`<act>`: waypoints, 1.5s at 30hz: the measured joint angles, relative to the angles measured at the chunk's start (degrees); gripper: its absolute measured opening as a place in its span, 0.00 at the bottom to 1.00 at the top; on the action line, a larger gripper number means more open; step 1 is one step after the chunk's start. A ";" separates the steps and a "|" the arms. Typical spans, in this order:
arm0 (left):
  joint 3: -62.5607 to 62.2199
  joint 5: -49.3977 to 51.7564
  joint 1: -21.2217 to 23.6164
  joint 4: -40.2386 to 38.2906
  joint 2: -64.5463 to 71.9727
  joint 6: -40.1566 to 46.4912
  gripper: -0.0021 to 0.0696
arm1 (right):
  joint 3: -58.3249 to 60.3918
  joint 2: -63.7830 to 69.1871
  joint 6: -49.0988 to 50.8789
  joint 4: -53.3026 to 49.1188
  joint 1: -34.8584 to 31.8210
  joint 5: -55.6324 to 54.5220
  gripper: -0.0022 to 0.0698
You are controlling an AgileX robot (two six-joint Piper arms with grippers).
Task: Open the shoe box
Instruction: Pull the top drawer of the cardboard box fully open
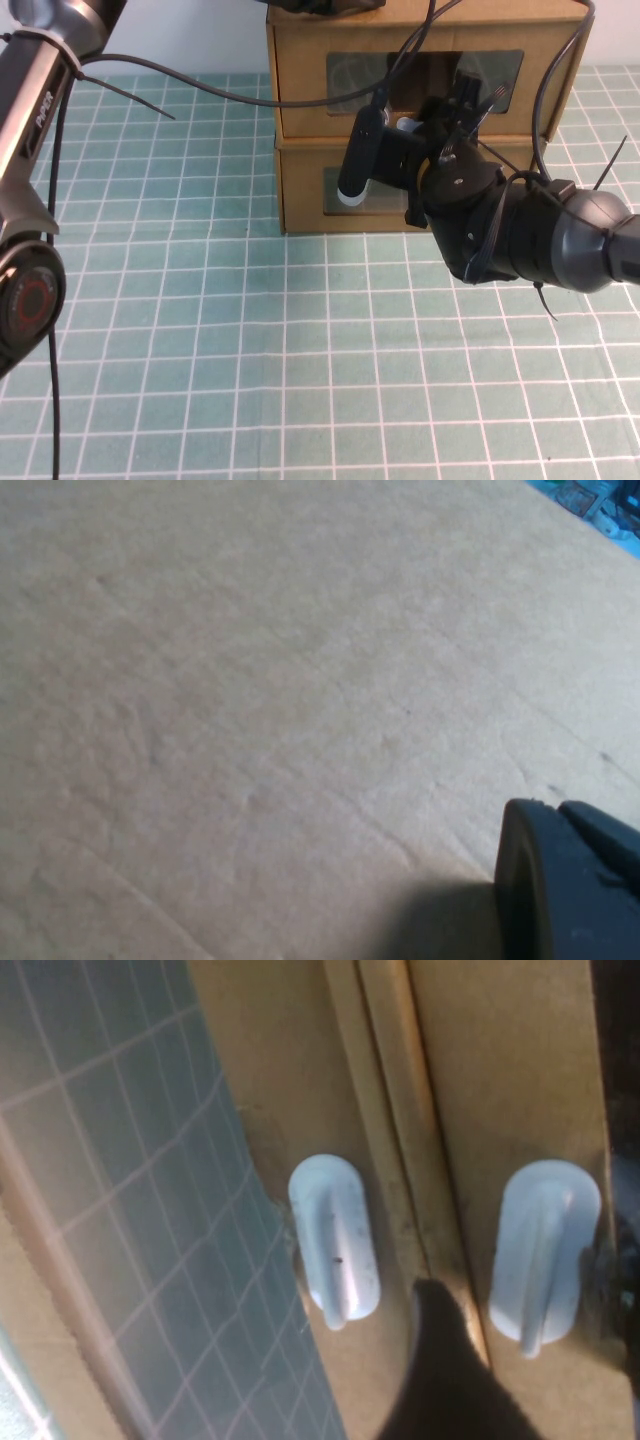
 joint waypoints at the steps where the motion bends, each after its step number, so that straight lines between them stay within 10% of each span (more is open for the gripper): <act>1: 0.00 0.00 0.00 0.00 0.00 0.00 0.02 | 0.00 0.00 0.00 0.00 0.00 0.00 0.50; 29: 0.00 -0.45 0.29 0.80 0.12 -1.38 0.02 | -3.48 2.52 0.21 1.70 1.21 3.51 0.33; 35: -0.04 0.19 0.29 1.15 0.00 -2.03 0.02 | 4.74 -1.39 6.65 0.48 3.45 0.63 0.07; 45: -0.13 0.19 0.29 1.26 0.00 -2.13 0.02 | 9.70 -7.07 10.97 1.13 7.07 3.33 0.02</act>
